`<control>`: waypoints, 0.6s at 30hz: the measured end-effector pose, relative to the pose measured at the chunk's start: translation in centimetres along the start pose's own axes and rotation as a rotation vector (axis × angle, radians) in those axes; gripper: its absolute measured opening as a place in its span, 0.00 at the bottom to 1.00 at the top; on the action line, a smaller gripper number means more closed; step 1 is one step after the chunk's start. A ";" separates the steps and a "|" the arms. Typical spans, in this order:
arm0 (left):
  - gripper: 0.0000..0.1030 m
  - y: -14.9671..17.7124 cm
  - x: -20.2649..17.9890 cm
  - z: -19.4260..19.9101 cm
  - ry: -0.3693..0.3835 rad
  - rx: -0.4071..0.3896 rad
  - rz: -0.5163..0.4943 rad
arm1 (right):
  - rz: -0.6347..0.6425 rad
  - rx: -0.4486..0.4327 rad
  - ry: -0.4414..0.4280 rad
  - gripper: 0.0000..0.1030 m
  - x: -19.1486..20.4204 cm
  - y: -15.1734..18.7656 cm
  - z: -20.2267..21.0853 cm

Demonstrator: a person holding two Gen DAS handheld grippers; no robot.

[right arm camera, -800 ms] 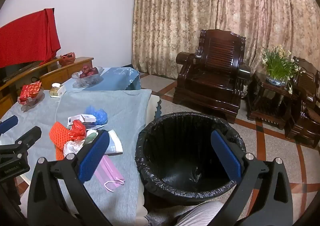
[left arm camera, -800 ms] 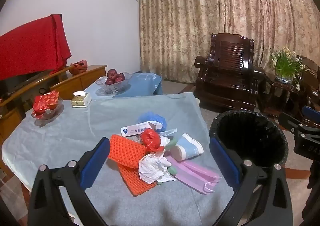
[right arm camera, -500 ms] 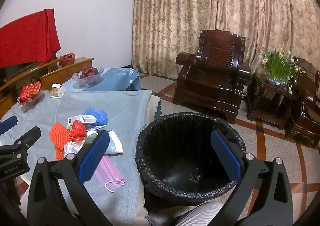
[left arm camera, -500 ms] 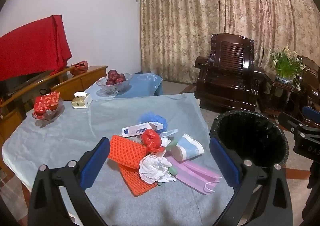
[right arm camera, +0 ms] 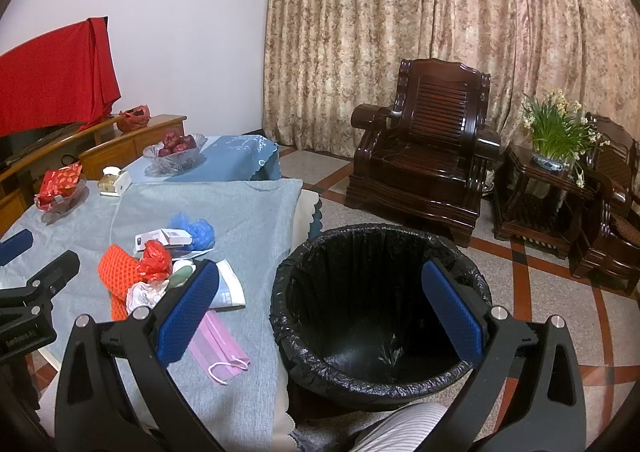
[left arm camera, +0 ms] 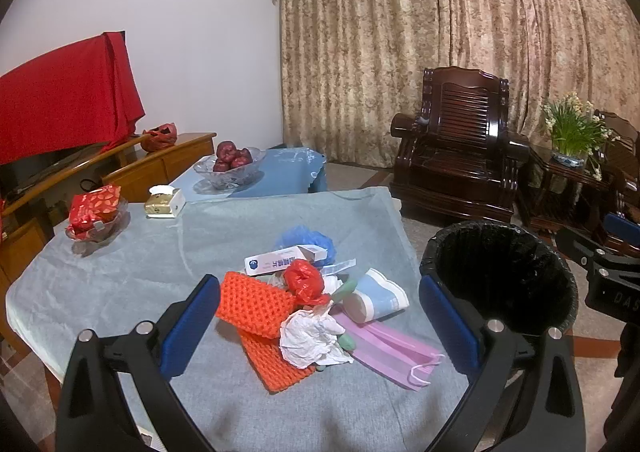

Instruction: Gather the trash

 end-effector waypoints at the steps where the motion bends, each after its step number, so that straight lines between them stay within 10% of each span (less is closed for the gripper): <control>1: 0.94 0.0 0.0 0.0 0.000 -0.001 -0.001 | 0.000 0.000 0.000 0.95 0.0 0.0 0.0; 18: 0.94 -0.5 0.0 -0.2 0.001 0.000 -0.002 | 0.000 0.001 0.000 0.95 0.0 0.0 -0.1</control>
Point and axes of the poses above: each gripper's, at about its wrist camera, not at the fingertips, and z roughly against the way its jaws point, x to its left, y to its underside, the point moved 3 cm from there along -z, roughly the way its jaws point, and after that the axes turned 11 degrees about -x, right-handed, at the moved point
